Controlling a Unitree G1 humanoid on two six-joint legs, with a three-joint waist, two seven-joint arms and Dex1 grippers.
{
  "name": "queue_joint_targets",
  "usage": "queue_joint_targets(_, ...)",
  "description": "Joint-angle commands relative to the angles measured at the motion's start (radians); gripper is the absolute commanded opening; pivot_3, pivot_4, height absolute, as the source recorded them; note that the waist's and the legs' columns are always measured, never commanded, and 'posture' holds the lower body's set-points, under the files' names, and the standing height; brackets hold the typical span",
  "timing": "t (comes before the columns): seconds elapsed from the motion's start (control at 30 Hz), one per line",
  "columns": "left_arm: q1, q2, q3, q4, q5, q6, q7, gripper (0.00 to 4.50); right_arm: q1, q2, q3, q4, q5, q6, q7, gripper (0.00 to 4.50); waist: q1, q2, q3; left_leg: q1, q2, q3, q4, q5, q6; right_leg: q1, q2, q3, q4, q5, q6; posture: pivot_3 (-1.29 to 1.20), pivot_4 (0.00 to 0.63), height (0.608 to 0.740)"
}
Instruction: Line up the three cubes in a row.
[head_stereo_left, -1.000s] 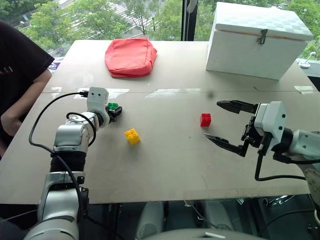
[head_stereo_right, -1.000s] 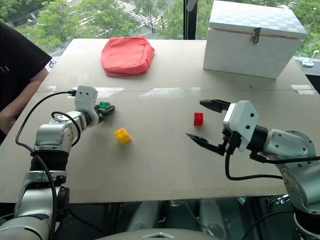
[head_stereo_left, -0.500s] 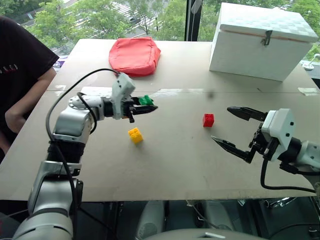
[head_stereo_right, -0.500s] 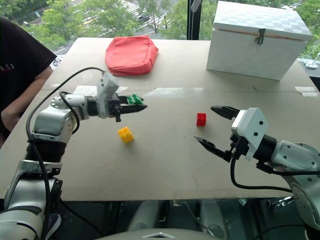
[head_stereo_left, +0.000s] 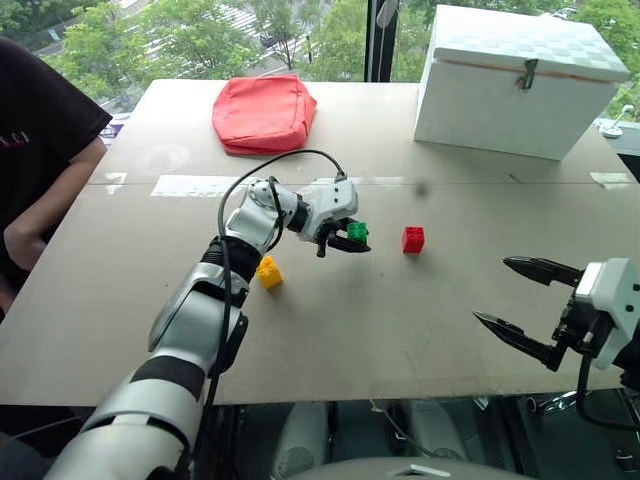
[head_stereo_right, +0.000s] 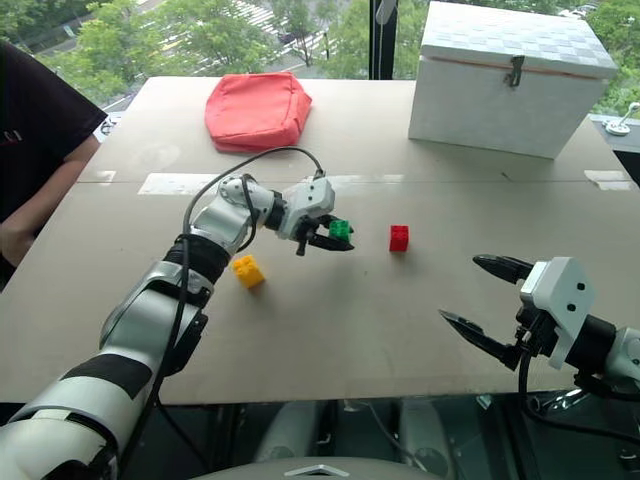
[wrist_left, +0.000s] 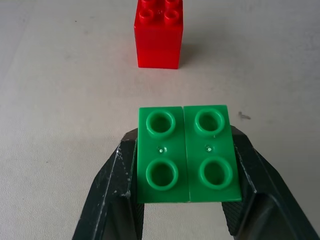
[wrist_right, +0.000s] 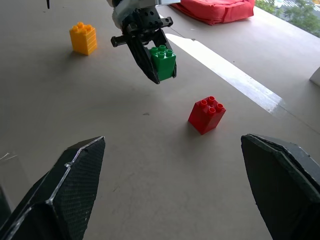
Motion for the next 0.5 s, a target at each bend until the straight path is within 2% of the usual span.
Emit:
queue_joint_targets(0.03, -0.041, -0.019, 0.018, 0.067, 0.033, -0.079, 0.005, 1.34, 0.018, 0.011, -0.037, -0.046, 0.016, -0.028, -0.014, 4.5, 0.0, 0.0, 0.0, 0.0, 0.0, 0.0, 0.0, 0.0, 0.0, 0.0, 0.0, 0.0, 0.0, 0.0, 0.0, 0.0, 0.15, 0.74)
queue_joint_targets(0.2, -0.071, -0.038, 0.021, 0.153, 0.084, -0.146, 0.016, 1.34, 0.053, 0.014, -0.053, -0.06, 0.018, -0.035, -0.024, 4.5, 0.0, 0.0, 0.0, 0.0, 0.0, 0.0, 0.0, 0.0, 0.0, 0.0, 0.0, 0.001, 0.0, 0.0, 0.0, 0.0, 0.15, 0.74)
queue_joint_targets(0.5, -0.113, -0.086, 0.049, 0.229, 0.107, -0.158, 0.027, 1.34, 0.099, 0.023, -0.078, -0.104, 0.032, -0.03, -0.057, 4.5, 0.002, 0.0, 0.0, -0.001, 0.0, -0.001, 0.001, 0.0, 0.0, 0.0, -0.001, 0.0, 0.0, 0.0, 0.0, 0.0, 0.15, 0.74)
